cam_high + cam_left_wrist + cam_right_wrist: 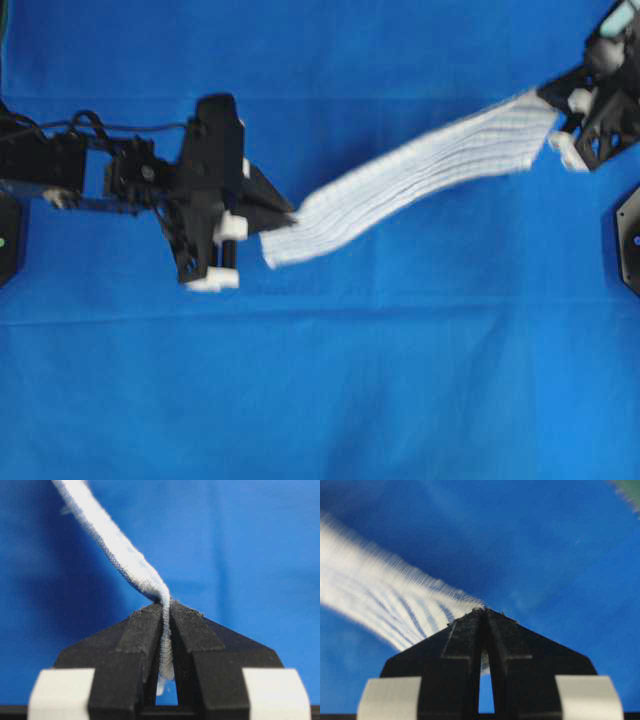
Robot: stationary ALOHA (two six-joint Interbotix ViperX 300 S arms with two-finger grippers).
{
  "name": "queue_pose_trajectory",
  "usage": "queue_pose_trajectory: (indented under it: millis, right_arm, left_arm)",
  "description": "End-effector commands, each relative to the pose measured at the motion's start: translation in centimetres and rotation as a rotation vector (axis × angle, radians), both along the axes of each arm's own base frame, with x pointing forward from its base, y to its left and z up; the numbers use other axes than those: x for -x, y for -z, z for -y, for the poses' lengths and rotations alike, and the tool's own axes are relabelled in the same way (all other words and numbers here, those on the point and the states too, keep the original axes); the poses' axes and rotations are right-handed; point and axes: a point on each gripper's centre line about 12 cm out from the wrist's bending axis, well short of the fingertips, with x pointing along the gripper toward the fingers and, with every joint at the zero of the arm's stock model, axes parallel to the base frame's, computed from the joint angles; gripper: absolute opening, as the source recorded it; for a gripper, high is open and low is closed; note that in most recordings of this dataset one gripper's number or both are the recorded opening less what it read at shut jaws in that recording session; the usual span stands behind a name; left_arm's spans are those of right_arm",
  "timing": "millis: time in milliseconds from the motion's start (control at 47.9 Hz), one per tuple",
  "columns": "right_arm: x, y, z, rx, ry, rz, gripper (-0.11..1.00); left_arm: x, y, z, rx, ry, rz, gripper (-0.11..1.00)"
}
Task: Fold the blue towel.
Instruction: 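Lift the strip and swing the left end down, rotating it vertical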
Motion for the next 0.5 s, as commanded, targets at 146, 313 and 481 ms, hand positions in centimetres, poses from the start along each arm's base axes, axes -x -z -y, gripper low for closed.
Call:
queue_pose_trajectory:
  millis: [146,313,481]
  right_arm:
    - [-1.9,-0.9,3.2,0.064,0.019,0.076,0.03]
    - [-3.9,-0.4,5.1,0.070,0.013,0.080,0.03]
    - [-6.6,-0.3,6.6,0.076,-0.015,0.080,0.03]
  left_arm:
    - [-2.3,-0.5,3.2,0.022,0.068,0.078,0.03]
    - [-4.7,0.5,4.8,0.035,0.091,0.080,0.03]
    - [-6.6,1.1,5.9,0.039,0.108,0.078,0.03]
